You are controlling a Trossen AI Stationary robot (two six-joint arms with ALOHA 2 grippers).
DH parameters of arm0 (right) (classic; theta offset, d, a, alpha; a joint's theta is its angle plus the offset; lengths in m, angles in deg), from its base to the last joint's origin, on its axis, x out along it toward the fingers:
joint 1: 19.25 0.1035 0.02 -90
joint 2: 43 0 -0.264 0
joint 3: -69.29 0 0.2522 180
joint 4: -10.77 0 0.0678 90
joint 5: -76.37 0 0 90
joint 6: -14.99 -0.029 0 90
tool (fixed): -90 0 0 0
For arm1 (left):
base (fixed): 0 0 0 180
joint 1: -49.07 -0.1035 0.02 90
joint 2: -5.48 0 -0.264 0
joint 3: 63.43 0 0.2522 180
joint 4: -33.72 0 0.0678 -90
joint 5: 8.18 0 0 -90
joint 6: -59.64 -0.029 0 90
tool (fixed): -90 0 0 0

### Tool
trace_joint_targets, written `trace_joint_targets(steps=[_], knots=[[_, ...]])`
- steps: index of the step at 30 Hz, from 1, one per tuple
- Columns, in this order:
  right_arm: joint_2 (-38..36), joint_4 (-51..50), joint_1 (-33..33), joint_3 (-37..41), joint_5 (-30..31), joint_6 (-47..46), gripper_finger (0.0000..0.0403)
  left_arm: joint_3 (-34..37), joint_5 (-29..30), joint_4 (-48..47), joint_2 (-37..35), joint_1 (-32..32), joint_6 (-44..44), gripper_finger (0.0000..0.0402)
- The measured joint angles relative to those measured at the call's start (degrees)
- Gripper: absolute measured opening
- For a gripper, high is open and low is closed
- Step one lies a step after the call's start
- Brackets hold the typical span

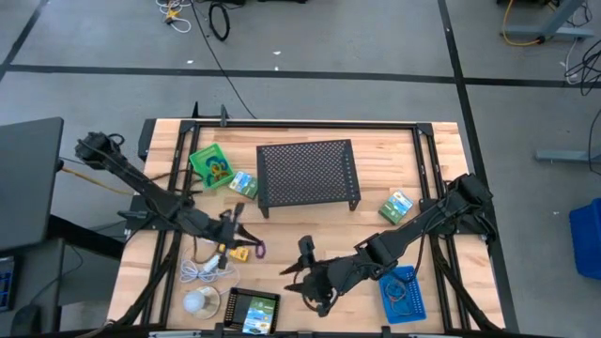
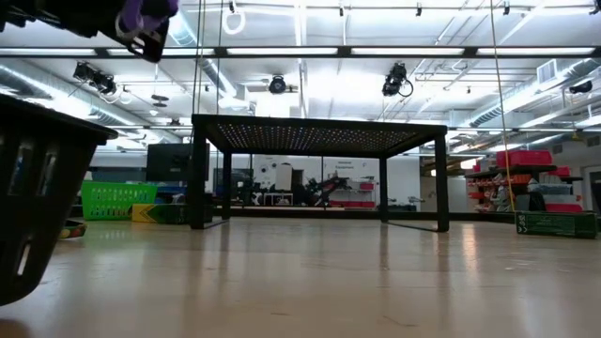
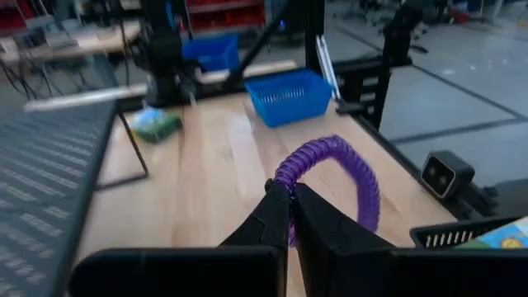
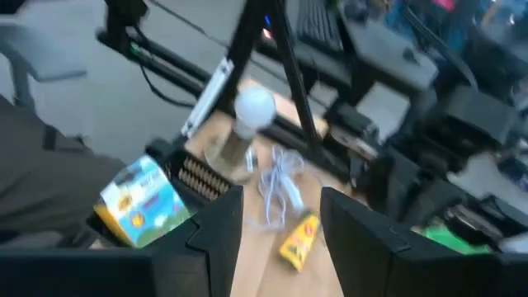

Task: Pick & Place Office Desk Supplies
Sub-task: Put the purple spring keychain into the green bin

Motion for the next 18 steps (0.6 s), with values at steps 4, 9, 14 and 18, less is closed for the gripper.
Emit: trace_joint_targets(steps=[4, 9, 14, 18], knots=[[0.0, 3.9, -1.1, 0.0, -4.9, 3.3, 0.0173, 2.9, 1.3, 0.8, -5.8, 0.0, -3.4, 0.0009], [0.0, 11.0, -3.4, 1.8, -15.3, 5.0, 0.0173, 6.4, 2.3, 1.0, -13.0, -1.0, -5.7, 0.0009], [-2.8, 17.1, -6.3, 8.2, -19.3, 3.6, 0.0173, 8.6, 6.8, -3.4, -19.0, -4.6, -1.4, 0.0009], [-6.6, 23.0, -7.9, 15.5, -19.2, 1.8, 0.0173, 8.7, 12.4, -7.5, -23.1, -7.2, 0.1, 0.0009]])
